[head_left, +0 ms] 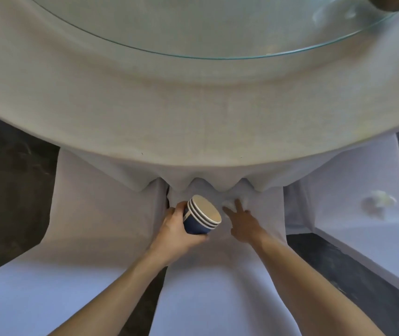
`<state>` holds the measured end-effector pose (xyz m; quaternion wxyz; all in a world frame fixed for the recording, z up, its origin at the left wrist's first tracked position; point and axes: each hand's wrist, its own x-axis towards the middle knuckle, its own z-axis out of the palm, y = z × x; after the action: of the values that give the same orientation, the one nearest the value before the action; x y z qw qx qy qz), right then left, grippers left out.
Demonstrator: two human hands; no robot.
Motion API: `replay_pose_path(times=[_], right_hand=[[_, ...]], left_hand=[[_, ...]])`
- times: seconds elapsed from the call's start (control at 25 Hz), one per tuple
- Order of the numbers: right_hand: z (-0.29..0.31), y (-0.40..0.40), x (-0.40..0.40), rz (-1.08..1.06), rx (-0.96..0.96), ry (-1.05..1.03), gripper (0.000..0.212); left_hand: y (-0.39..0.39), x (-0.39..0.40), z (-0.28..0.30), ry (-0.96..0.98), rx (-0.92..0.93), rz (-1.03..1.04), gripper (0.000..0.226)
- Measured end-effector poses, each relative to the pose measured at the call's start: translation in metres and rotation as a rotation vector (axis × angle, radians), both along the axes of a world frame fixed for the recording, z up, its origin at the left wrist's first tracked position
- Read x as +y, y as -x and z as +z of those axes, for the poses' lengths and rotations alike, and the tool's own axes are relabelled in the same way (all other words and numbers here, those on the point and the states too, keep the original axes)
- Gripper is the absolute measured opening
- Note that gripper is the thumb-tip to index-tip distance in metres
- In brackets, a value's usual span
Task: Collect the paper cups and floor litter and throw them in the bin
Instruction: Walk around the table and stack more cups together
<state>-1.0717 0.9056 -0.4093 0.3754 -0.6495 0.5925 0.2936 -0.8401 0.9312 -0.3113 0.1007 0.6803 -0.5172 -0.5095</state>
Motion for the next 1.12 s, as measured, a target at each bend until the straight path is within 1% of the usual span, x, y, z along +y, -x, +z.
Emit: replay_pose_path(times=[0.12, 0.2, 0.28, 0.36, 0.44, 0.48, 0.56, 0.64, 0.72, 0.8, 0.92, 1.0, 1.04, 1.08, 1.12], right_hand=[[0.005, 0.015, 0.026, 0.073, -0.03, -0.058, 0.038], [0.03, 0.027, 0.038, -0.012, -0.037, -0.031, 0.029], [0.067, 0.041, 0.036, -0.253, -0.105, 0.022, 0.029], [0.114, 0.056, 0.03, -0.593, -0.25, 0.133, 0.027], [0.174, 0.071, 0.025, -0.965, -0.467, 0.235, 0.022], [0.202, 0.079, 0.023, -1.104, -0.592, 0.279, 0.02], [0.255, 0.097, 0.025, -1.238, -0.797, 0.35, 0.016], [0.299, 0.116, 0.035, -1.251, -0.933, 0.398, 0.013], [0.327, 0.132, 0.052, -1.195, -0.949, 0.433, 0.013], [0.345, 0.15, 0.073, -1.082, -0.856, 0.48, 0.016], [0.363, 0.18, 0.096, -0.812, -0.663, 0.565, 0.01], [0.378, 0.207, 0.11, -0.685, -0.59, 0.492, 0.027], [0.384, 0.221, 0.116, -0.643, -0.596, 0.433, 0.029], [0.39, 0.235, 0.122, -0.639, -0.621, 0.384, 0.022], [0.395, 0.248, 0.127, -0.671, -0.667, 0.361, 0.009]], left_hand=[[0.014, 0.009, 0.005, -0.018, -0.015, -0.031, 0.091], [0.025, 0.013, 0.021, -0.032, -0.022, -0.069, 0.09], [0.036, 0.011, 0.042, -0.048, -0.018, -0.122, 0.089], [0.05, 0.009, 0.066, -0.054, -0.015, -0.196, 0.088], [0.068, 0.007, 0.096, -0.042, -0.014, -0.282, 0.089], [0.078, 0.007, 0.109, -0.029, -0.015, -0.314, 0.091], [0.1, 0.007, 0.136, 0.007, -0.01, -0.349, 0.093], [0.126, 0.012, 0.162, 0.056, 0.015, -0.347, 0.095], [0.156, 0.019, 0.184, 0.117, 0.033, -0.331, 0.095], [0.191, 0.031, 0.205, 0.173, 0.037, -0.32, 0.089], [0.237, 0.054, 0.23, 0.23, 0.069, -0.316, 0.086], [0.265, 0.072, 0.243, 0.259, 0.089, -0.312, 0.083], [0.276, 0.08, 0.247, 0.264, 0.107, -0.324, 0.082], [0.286, 0.085, 0.252, 0.269, 0.123, -0.343, 0.082], [0.296, 0.09, 0.257, 0.276, 0.13, -0.359, 0.083]])
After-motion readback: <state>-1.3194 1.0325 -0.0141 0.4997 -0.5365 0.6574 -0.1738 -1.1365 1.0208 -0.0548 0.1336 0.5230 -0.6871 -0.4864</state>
